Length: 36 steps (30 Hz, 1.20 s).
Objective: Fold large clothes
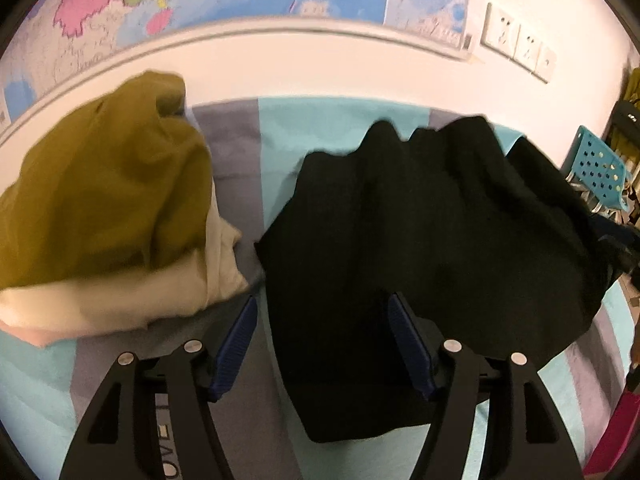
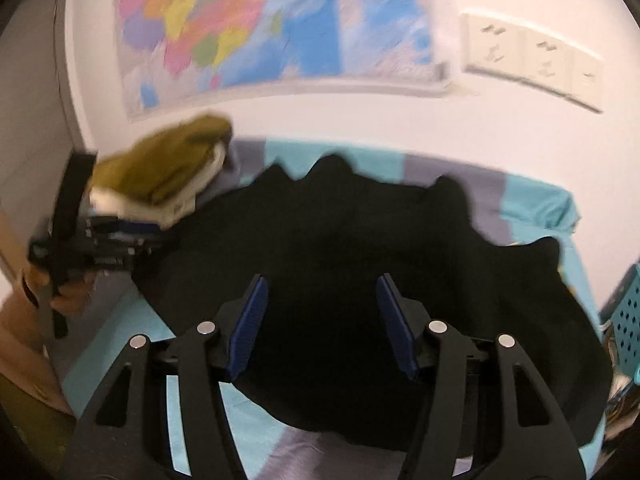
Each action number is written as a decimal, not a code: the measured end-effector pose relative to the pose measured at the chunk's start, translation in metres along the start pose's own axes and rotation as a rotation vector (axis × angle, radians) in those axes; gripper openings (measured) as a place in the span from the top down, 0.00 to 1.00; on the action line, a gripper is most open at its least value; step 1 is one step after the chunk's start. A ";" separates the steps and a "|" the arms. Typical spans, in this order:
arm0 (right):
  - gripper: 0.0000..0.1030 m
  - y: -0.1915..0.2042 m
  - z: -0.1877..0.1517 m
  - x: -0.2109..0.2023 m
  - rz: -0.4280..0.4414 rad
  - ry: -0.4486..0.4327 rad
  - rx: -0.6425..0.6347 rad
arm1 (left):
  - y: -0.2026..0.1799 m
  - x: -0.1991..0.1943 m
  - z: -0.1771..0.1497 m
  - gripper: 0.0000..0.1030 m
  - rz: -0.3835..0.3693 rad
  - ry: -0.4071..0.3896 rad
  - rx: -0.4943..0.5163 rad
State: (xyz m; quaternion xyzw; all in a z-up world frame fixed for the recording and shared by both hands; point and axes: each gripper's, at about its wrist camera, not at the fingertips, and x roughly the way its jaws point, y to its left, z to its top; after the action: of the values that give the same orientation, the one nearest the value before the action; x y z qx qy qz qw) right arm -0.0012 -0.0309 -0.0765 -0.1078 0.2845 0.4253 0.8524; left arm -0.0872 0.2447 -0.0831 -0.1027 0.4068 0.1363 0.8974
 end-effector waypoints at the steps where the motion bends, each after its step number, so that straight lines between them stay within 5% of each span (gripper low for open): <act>1: 0.46 0.001 -0.001 0.009 0.015 0.022 0.006 | 0.002 0.003 -0.002 0.37 0.000 0.009 -0.006; 8: 0.42 -0.005 -0.003 0.030 0.010 0.076 0.056 | 0.013 0.009 -0.009 0.37 -0.012 0.032 -0.062; 14: 0.41 0.018 0.009 0.003 0.013 0.002 -0.020 | 0.018 -0.005 -0.015 0.37 -0.008 0.007 -0.081; 26: 0.27 0.110 -0.004 0.029 0.075 0.061 -0.361 | 0.031 -0.028 -0.030 0.33 -0.031 -0.012 -0.114; 32: 0.25 0.151 -0.027 0.061 -0.037 0.098 -0.636 | 0.037 -0.034 -0.039 0.33 -0.090 0.009 -0.142; 36: 0.31 0.150 -0.034 0.071 -0.099 0.083 -0.691 | 0.038 -0.034 -0.046 0.33 -0.141 0.033 -0.161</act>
State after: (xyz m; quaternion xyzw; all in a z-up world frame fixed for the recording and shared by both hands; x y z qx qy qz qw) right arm -0.0987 0.0941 -0.1364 -0.4210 0.1526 0.4498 0.7728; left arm -0.1538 0.2612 -0.0898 -0.2049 0.4011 0.1035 0.8868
